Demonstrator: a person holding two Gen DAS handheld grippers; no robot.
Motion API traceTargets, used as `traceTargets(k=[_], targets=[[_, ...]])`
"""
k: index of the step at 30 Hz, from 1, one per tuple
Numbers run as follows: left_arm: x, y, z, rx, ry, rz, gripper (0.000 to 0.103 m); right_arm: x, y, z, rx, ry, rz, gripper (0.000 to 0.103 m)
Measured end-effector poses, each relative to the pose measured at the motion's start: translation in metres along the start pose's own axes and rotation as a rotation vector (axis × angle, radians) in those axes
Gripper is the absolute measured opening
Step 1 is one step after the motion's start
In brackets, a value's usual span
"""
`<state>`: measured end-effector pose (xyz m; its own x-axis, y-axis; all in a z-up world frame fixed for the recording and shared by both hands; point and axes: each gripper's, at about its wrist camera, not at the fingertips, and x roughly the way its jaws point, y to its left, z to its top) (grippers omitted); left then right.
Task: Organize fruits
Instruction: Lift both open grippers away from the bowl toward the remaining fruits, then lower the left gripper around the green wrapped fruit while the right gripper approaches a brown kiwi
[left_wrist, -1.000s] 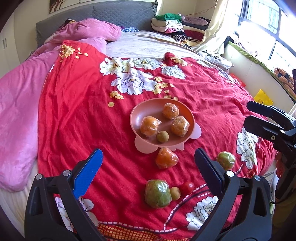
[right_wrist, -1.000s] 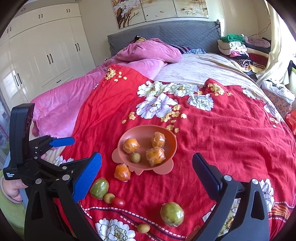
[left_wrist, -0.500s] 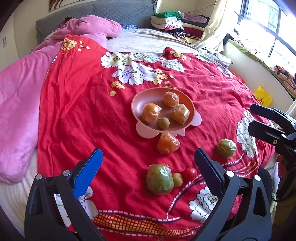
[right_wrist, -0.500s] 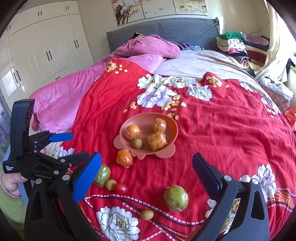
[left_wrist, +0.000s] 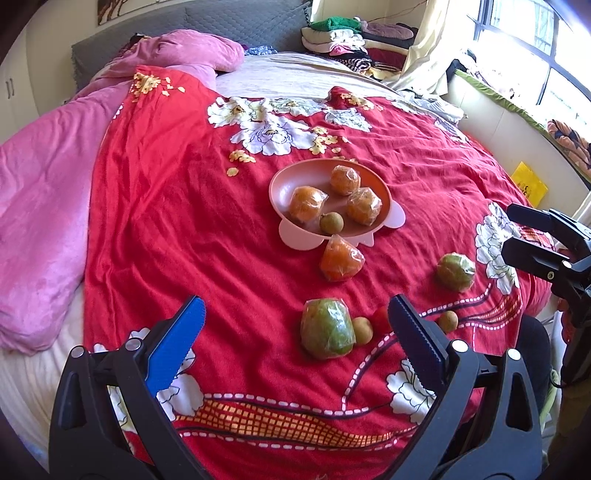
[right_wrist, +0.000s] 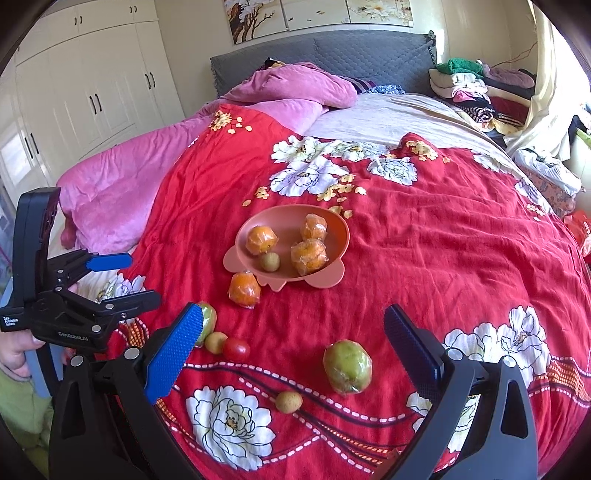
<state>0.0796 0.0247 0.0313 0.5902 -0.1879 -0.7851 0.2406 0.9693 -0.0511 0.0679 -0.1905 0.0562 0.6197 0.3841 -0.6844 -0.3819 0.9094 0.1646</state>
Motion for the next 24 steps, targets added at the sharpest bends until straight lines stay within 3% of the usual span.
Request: traceTargets(k=[24], targets=[[0.012, -0.011, -0.032, 0.023, 0.059, -0.004, 0.093, 0.013, 0.018, -0.05, -0.059, 0.089, -0.015, 0.098]])
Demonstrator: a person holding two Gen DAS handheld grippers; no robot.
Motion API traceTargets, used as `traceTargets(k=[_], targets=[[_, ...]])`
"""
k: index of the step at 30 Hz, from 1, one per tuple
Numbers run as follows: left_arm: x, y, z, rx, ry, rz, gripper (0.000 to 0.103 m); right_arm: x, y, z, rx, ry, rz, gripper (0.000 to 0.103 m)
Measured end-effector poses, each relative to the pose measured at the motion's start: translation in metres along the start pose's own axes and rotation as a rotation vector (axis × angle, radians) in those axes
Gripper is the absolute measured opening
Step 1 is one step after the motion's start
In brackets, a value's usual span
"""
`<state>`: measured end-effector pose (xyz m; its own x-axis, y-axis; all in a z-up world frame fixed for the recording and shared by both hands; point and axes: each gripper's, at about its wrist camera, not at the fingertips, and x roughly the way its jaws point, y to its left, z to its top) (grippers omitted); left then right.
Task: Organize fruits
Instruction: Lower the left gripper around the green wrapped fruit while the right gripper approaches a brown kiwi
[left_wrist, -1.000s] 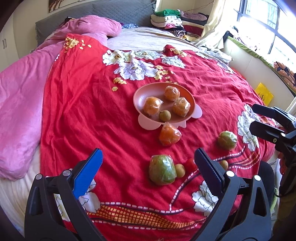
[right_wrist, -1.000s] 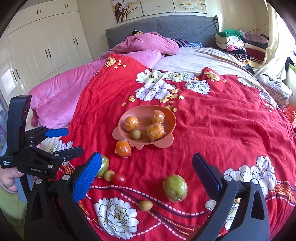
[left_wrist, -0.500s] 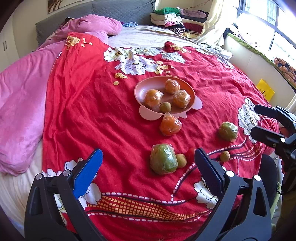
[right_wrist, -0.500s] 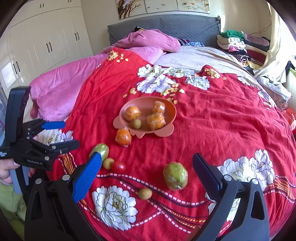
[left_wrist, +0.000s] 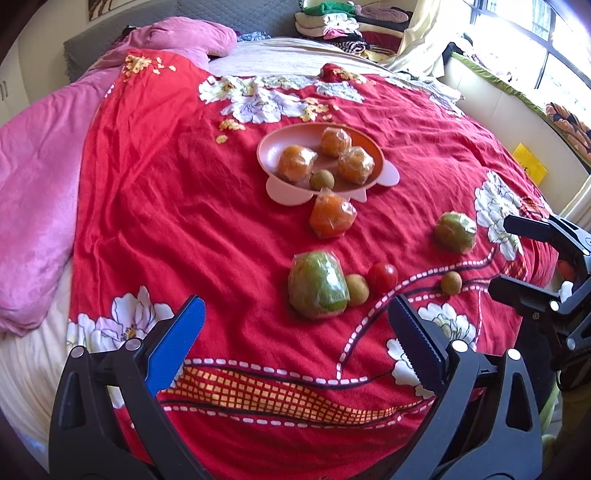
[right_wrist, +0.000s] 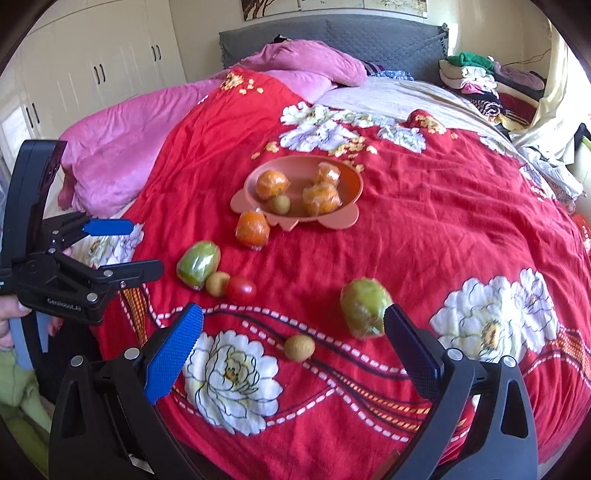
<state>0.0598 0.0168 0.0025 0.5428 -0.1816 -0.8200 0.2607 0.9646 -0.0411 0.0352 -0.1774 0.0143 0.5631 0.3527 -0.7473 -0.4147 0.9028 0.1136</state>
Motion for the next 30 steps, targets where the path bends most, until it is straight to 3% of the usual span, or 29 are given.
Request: traceTargets(k=[18, 21, 25, 30], targets=[[0.018, -0.012, -0.013, 0.017, 0.045, -0.044, 0.093, 0.017, -0.003, -0.022, 0.025, 0.044, 0.009, 0.096], [0.019, -0.011, -0.012, 0.014, 0.045, -0.046, 0.093, 0.019, -0.002, -0.024, 0.019, 0.052, 0.021, 0.084], [0.022, -0.008, -0.008, 0.002, 0.042, -0.053, 0.091, 0.022, -0.001, -0.025, 0.023, 0.057, 0.03, 0.075], [0.028, -0.009, -0.003, 0.012, 0.049, -0.069, 0.073, 0.028, -0.002, -0.025, 0.027, 0.069, 0.056, 0.058]])
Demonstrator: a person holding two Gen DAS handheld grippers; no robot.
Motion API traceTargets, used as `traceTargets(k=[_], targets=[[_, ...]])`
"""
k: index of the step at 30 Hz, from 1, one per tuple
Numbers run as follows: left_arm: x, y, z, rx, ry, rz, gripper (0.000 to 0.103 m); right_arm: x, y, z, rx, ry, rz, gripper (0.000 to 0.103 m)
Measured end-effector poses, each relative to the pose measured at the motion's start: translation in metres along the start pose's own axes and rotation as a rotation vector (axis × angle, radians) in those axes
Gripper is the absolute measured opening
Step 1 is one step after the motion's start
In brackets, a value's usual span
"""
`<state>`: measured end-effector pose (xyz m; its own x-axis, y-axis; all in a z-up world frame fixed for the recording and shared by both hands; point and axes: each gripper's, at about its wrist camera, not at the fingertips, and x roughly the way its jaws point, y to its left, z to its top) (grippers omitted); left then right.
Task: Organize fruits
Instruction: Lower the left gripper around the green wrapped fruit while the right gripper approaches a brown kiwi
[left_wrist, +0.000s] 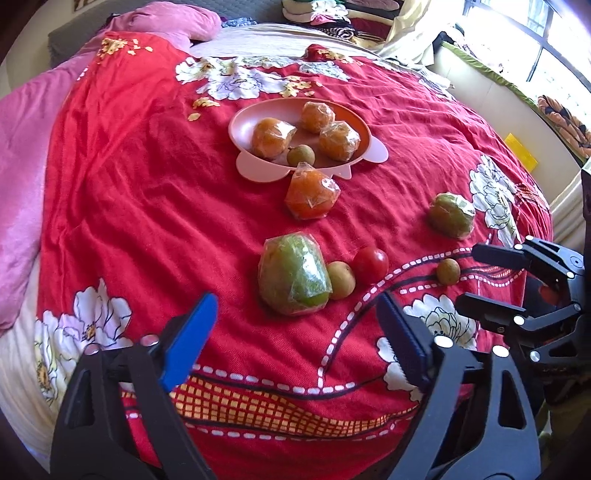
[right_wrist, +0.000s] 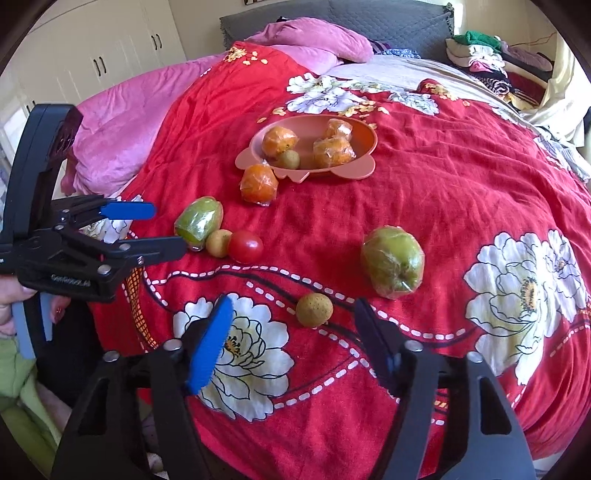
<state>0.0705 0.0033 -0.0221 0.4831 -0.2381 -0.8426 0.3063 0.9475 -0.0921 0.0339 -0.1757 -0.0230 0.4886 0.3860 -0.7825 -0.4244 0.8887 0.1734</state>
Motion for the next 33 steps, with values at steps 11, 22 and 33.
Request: traceTargets(k=[11, 22, 33], targets=[[0.015, 0.003, 0.007, 0.002, 0.02, -0.018, 0.057, 0.012, -0.008, -0.003, 0.009, 0.02, 0.012, 0.032], [0.025, 0.012, 0.013, -0.017, 0.035, -0.034, 0.048, 0.024, -0.014, -0.004, 0.019, 0.036, 0.026, 0.024], [0.02, 0.02, 0.01, -0.016, 0.04, -0.034, 0.045, 0.028, -0.013, -0.002, 0.005, 0.037, 0.03, 0.022]])
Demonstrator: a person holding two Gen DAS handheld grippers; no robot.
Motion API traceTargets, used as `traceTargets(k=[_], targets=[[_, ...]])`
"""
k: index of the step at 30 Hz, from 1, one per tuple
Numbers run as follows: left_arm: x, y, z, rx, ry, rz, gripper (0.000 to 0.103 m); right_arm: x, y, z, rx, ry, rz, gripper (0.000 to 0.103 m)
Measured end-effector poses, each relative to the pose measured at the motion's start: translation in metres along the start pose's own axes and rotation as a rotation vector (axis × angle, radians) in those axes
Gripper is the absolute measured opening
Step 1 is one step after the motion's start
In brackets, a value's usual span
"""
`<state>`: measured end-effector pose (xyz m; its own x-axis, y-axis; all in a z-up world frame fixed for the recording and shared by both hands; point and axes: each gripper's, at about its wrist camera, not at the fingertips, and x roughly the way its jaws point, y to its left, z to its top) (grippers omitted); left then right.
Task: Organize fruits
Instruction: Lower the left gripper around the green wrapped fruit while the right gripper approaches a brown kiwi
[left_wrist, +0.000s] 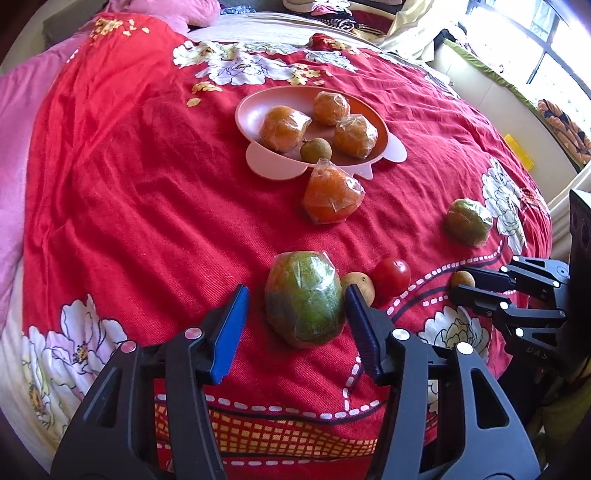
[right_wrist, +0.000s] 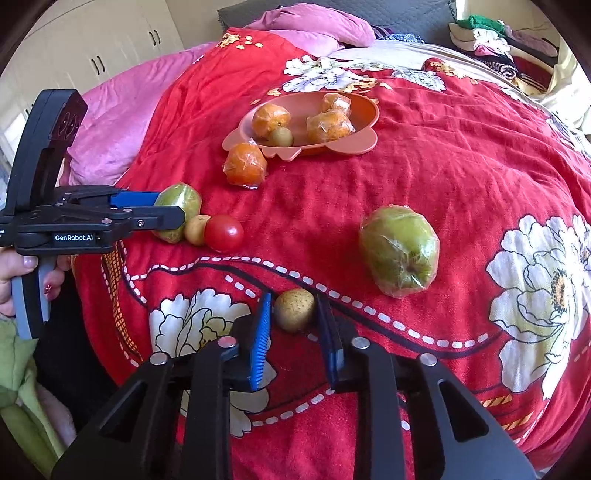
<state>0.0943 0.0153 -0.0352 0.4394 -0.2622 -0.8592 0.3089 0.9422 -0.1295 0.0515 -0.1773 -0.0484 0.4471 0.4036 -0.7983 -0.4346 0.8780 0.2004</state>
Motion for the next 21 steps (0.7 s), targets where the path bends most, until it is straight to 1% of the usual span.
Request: traceTargets(k=[6, 15, 18, 21], targets=[[-0.001, 0.002, -0.005, 0.007, 0.014, 0.012, 0.045, 0.004, 0.001, 0.001, -0.017, 0.002, 0.002, 0.022], [0.011, -0.004, 0.001, 0.028, 0.035, 0.028, 0.046, 0.001, -0.001, 0.002, -0.002, -0.008, 0.023, 0.022], [0.011, -0.001, 0.0, 0.02, 0.038, 0.015, 0.045, 0.0, 0.0, 0.003, -0.002, -0.009, 0.028, 0.022], [0.008, 0.004, -0.003, 0.016, 0.038, 0.002, 0.043, -0.002, -0.001, 0.003, 0.002, -0.012, 0.033, 0.022]])
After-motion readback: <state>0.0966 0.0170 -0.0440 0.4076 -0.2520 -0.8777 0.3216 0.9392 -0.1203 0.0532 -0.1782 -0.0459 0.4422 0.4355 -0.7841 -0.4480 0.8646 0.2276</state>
